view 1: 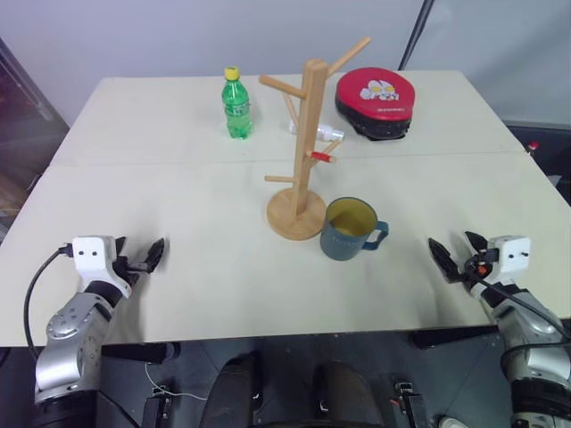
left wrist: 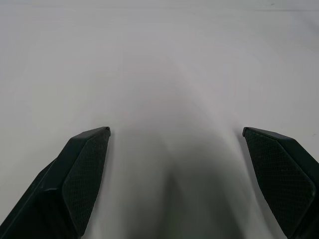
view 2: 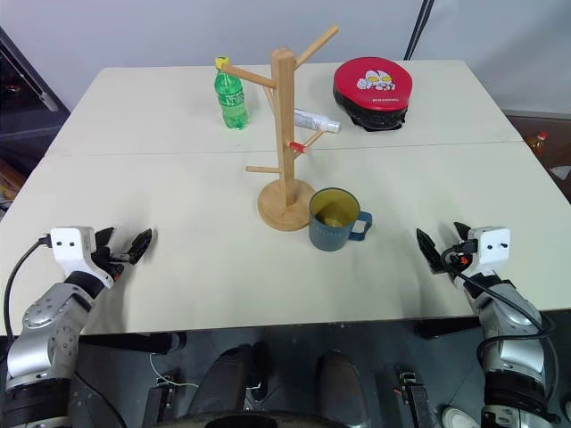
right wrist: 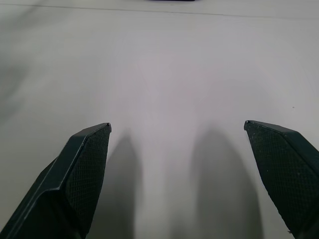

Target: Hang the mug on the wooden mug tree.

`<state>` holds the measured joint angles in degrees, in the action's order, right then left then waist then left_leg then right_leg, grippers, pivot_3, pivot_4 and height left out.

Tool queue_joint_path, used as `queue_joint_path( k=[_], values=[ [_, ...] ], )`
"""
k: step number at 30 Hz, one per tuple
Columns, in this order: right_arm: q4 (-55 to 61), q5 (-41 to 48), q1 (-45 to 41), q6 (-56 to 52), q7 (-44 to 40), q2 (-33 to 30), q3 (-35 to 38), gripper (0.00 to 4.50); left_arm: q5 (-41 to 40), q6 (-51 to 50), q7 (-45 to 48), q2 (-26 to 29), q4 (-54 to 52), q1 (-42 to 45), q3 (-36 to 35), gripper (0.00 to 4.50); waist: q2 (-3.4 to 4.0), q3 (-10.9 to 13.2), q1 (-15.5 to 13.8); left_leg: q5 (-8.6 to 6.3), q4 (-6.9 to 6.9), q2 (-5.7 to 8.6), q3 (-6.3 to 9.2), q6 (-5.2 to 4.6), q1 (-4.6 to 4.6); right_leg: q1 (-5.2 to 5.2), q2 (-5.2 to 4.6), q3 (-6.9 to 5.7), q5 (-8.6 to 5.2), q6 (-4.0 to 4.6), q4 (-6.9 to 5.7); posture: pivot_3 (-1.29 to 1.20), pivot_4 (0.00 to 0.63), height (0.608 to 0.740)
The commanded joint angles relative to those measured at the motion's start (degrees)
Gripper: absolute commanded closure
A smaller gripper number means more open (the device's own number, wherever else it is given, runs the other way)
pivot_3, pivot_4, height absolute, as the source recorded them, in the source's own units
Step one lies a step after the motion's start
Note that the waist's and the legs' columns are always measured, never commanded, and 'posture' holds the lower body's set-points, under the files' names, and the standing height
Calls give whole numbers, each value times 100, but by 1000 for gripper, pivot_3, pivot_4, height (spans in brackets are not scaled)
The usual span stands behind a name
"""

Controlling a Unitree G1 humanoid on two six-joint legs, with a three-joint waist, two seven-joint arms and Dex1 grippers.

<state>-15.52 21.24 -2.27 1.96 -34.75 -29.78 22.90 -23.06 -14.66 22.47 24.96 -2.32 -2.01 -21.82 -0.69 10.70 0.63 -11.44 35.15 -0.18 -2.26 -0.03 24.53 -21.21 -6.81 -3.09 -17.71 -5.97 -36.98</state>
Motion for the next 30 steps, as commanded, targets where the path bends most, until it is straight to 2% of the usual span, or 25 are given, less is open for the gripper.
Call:
queue_joint_path(
  k=[1, 9, 12, 18, 25, 30],
  values=[
    [314, 19, -61, 23, 73, -53, 61, 58, -17, 21, 15, 75, -189, 14, -107, 0, 0, 0, 0, 0, 0, 0, 0, 0, 0, 0, 0, 0, 0, 0, 0, 0, 150, 740],
    [846, 17, 171, -183, 269, -37, 93, 58, -93, -54, 149, 59, -257, 77, 9, 0, 0, 0, -4, 0, 0, 0, 0, 0, 2, -2, 0, 0, 0, 0, 0, 0, 150, 740],
    [1289, 85, 388, -363, 357, -40, 156, 58, -200, -17, 458, 56, -418, 63, 154, 0, 0, 0, -13, 0, 0, 0, -1, 0, 6, -4, -1, 0, 0, 1, 2, 0, 150, 740],
    [2512, 310, 1160, -733, 294, -6, 156, 58, -215, 55, 1334, 195, -991, 17, 835, 0, 2, -1, -13, -1, -3, -1, -1, 1, 13, -10, -1, 2, -2, 4, 7, 0, 150, 740],
    [3806, 493, 2395, -872, -217, 56, -190, 58, -149, 196, 2596, 683, -1543, -67, 1706, 0, 13, -6, 1, -1, -14, -7, -1, 1, 17, -12, 3, 3, -1, 18, 31, 0, 150, 740],
    [4076, 62, 2370, -729, 101, 398, -780, 58, -266, 106, 3065, 847, -2017, 16, 2167, 0, 30, -9, 15, -2, -16, -22, -4, 2, 19, -18, 12, 2, 9, 35, 71, 0, 150, 740]
  ],
)
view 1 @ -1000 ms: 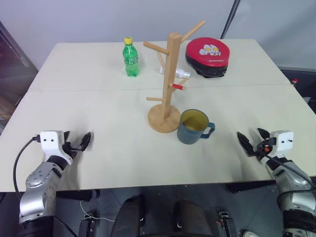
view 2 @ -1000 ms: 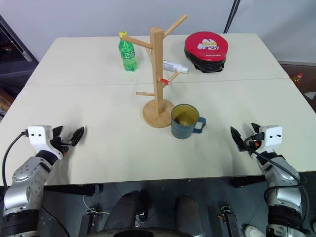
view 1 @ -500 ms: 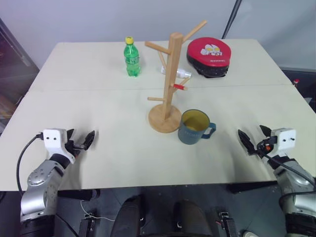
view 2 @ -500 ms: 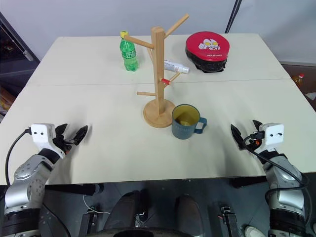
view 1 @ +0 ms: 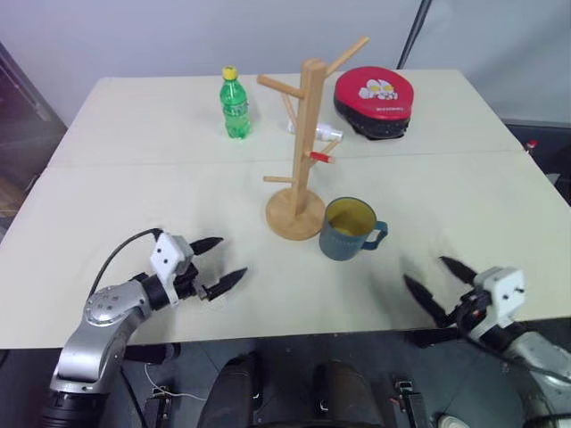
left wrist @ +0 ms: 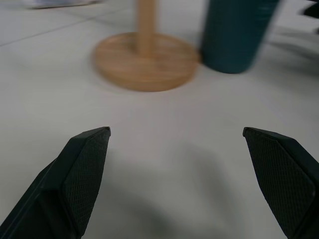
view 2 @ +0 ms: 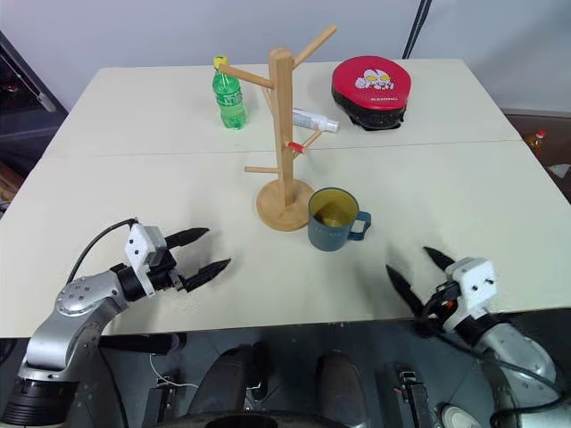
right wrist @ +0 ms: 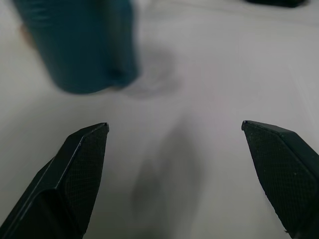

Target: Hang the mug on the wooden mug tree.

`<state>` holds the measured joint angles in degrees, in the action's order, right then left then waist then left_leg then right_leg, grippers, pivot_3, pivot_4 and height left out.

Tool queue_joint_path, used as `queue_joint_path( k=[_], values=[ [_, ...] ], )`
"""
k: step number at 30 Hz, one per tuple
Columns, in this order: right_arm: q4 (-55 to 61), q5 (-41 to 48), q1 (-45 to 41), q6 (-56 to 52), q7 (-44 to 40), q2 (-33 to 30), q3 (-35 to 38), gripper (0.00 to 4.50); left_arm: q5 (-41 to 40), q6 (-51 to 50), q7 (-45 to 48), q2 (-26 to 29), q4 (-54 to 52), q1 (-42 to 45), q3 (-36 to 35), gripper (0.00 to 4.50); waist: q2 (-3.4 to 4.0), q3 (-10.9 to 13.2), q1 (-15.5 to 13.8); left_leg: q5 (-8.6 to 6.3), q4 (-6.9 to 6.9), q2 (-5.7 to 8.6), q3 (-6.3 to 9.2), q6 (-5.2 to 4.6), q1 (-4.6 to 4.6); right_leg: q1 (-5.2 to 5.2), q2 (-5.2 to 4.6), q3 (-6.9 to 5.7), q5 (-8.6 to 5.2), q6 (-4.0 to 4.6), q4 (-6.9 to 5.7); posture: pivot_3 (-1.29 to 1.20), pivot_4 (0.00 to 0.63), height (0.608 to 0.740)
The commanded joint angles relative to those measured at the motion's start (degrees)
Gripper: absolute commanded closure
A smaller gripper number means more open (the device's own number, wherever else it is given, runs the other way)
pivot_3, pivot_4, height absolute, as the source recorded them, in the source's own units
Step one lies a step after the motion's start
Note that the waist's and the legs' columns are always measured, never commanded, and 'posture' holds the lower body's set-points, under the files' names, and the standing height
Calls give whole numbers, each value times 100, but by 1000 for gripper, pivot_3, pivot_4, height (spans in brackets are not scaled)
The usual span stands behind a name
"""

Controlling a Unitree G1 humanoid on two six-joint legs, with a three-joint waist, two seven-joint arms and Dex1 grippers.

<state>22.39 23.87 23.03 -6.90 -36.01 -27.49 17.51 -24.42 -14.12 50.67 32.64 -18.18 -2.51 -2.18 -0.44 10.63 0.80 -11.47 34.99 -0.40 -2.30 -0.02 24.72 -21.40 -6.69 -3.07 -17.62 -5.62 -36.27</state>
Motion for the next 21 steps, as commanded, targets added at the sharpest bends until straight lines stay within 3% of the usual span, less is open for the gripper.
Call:
queue_joint_path(
  k=[1, 7, 21],
  values=[
    [257, -364, -278, 180, 369, 279, -402, 58, -160, 30, 316, 86, -554, 89, 295, 0, 5, -2, 0, -1, -1, 0, 0, -1, 0, 0, 0, 0, 1, 2, 9, 0, 150, 740],
    [-220, -1022, -798, 431, 941, 737, -828, 58, -349, -173, 450, 127, -1012, 224, 469, 0, 16, -5, -24, -2, -3, -1, -5, -3, 19, -17, -2, -4, 3, 4, 17, 0, 150, 740],
    [-1148, -1124, -1454, 865, 1199, 825, -700, 58, -318, -239, 333, 105, -1225, 209, 588, 0, 20, -8, -24, 12, 20, -2, -14, -25, 42, -13, 17, -11, 18, -23, 1, 0, 150, 740]
  ],
)
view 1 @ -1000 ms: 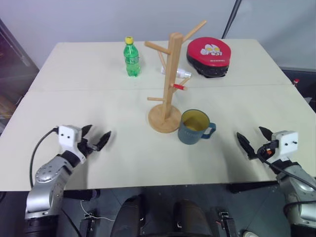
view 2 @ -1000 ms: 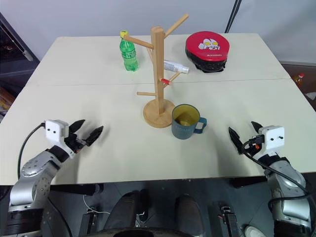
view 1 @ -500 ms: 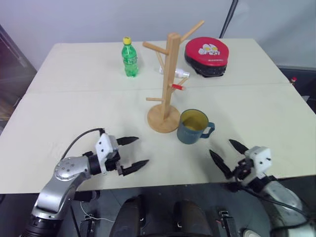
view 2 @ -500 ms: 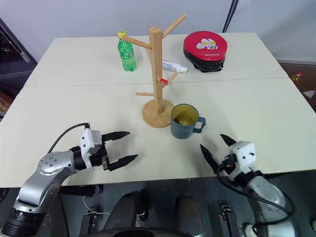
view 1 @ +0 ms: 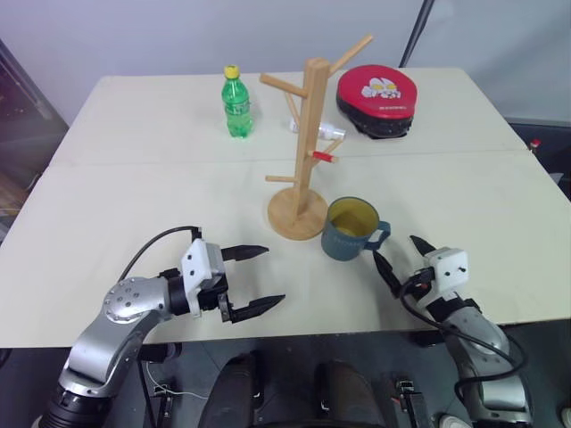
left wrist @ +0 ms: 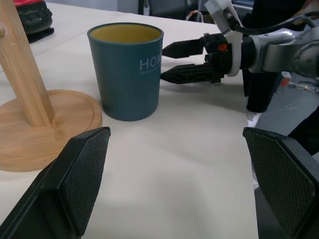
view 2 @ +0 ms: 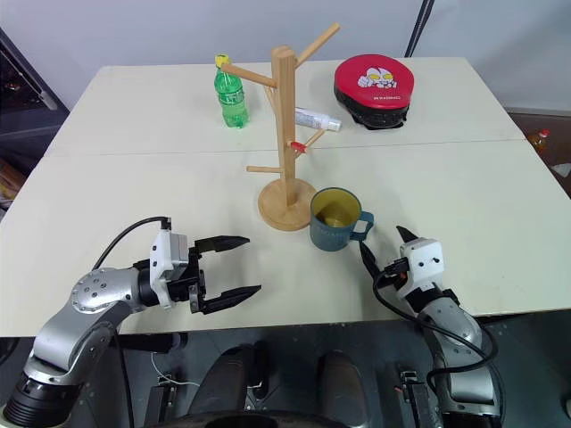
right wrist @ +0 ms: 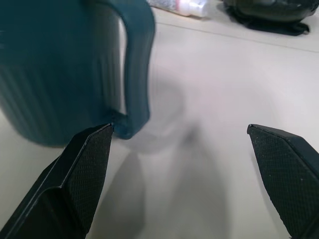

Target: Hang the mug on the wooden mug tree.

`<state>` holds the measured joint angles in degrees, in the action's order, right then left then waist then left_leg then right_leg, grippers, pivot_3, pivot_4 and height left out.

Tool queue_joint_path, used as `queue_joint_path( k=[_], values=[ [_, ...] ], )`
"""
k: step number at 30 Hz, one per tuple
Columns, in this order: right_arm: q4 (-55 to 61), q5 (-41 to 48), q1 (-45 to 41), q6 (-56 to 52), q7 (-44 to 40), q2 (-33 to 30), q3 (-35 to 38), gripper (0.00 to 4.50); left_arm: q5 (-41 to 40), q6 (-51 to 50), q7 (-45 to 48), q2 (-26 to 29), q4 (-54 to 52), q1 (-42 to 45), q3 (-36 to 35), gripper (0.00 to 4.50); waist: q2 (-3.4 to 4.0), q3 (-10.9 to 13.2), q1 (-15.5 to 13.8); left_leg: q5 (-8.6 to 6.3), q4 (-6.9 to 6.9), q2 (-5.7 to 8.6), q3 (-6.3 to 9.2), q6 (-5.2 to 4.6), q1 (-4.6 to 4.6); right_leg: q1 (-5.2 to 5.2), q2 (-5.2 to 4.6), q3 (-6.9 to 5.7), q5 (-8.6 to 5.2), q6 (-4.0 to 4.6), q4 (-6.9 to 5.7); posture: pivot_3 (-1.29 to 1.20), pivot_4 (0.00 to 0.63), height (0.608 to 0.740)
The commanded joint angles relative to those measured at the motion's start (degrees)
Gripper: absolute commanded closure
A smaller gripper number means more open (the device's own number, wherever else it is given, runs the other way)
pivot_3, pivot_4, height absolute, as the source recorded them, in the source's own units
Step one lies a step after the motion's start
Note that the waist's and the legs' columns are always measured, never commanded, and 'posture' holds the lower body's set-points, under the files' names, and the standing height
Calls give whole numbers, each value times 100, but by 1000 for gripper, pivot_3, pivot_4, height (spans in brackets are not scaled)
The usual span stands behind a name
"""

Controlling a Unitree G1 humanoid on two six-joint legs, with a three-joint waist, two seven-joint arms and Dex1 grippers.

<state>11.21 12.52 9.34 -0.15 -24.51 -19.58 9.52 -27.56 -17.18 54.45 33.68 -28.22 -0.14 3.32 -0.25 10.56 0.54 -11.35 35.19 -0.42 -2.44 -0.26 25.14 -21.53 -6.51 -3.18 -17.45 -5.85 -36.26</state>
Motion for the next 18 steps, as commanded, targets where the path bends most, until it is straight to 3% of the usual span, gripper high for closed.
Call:
queue_joint_path(
  k=[1, 18],
  values=[
    [-62, 8, -105, 211, 54, 33, 98, 58, 2, 72, -59, -3, -223, -30, 47, 0, 0, 0, 2, 0, 3, -1, 0, 0, 0, 0, 2, 0, 1, -2, -1, 0, 150, 740],
    [-722, -151, -843, 406, 118, 122, -176, 58, 96, 206, -162, -61, -181, -62, 94, 0, 0, 0, 8, 2, 11, -11, -14, -2, -14, 7, 30, 3, 6, -12, -18, 0, 150, 740]
  ],
)
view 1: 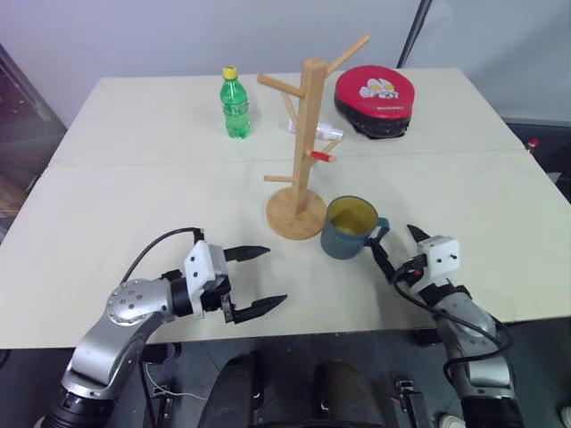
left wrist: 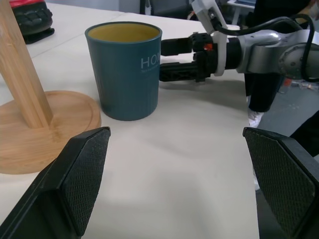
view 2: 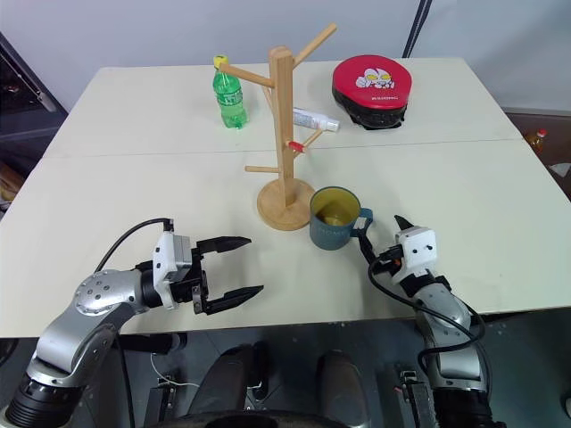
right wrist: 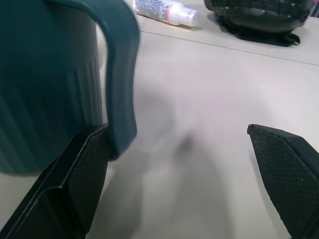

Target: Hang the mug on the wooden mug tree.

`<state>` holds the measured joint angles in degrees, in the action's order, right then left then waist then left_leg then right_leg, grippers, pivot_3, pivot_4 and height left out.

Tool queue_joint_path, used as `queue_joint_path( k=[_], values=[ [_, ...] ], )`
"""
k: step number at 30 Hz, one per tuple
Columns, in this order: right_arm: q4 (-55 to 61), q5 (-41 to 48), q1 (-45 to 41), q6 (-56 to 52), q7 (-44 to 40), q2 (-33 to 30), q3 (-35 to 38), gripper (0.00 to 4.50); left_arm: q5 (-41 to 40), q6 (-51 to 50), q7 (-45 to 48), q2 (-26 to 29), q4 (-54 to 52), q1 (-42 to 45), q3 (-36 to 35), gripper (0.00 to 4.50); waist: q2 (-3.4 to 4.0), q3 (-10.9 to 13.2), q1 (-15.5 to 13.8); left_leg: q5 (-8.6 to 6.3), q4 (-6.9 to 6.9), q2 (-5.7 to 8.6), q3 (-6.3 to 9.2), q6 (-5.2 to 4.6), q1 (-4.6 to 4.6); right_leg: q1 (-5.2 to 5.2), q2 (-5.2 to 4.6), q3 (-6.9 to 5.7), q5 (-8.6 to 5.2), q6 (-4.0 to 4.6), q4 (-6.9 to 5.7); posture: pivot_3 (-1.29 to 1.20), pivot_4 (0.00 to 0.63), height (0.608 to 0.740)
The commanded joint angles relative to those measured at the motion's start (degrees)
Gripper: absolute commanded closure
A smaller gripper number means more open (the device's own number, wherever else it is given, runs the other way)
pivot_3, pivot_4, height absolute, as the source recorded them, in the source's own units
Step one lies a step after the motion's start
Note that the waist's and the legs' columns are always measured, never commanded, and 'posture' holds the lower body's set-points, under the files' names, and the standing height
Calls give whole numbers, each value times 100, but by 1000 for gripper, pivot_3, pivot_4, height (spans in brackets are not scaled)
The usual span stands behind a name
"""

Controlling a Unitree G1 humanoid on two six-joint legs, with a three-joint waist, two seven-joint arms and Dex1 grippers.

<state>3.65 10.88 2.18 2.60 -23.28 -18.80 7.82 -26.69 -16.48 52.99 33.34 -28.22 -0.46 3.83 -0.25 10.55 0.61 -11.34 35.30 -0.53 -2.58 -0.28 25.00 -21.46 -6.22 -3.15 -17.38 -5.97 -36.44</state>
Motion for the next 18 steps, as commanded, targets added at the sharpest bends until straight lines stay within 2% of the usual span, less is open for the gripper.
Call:
queue_joint_path(
  k=[1, 3, 9, 10, 15, 18],
  values=[
    [2, 29, -177, 125, -22, 48, -23, 290, 13, 143, -24, -30, -179, -32, 46, 0, 0, 0, 0, 0, 1, -2, 0, 0, 0, 0, 2, 0, 2, -3, -1, 0, 150, 740],
    [-41, 59, -259, 107, -51, 53, -52, 837, 26, 165, -33, -32, -185, -58, 50, 0, 0, 0, 1, 0, 2, -4, -1, 0, -2, 1, 5, 1, 2, -4, -3, 0, 150, 740],
    [89, 246, -238, 2, -256, 60, -100, 4122, 59, 235, -67, -33, -200, -159, 37, 0, 0, 0, -1, 0, 4, -7, -3, 0, -6, 2, 8, 4, 3, -4, -10, 0, 150, 740],
    [130, 273, -218, -7, -282, 60, -105, 4445, 63, 243, -72, -35, -202, -175, 36, 0, 0, 0, -1, 0, 4, -7, -4, 0, -7, 2, 8, 4, 2, -4, -12, 0, 150, 740],
    [597, 439, -82, -202, -445, -37, -106, 4445, 86, 268, -103, -57, -198, -241, 25, 0, -1, -1, 2, 0, 7, -8, -6, 0, -14, 2, 5, 7, 2, -4, -28, 0, 150, 740],
    [1245, 117, -23, -282, -839, -612, -289, 4445, 108, 327, -112, -60, -96, -264, -27, 0, 0, 0, 3, 0, 8, -9, -13, 1, -19, -2, 1, 12, 2, -3, -41, 0, 150, 740]
  ],
)
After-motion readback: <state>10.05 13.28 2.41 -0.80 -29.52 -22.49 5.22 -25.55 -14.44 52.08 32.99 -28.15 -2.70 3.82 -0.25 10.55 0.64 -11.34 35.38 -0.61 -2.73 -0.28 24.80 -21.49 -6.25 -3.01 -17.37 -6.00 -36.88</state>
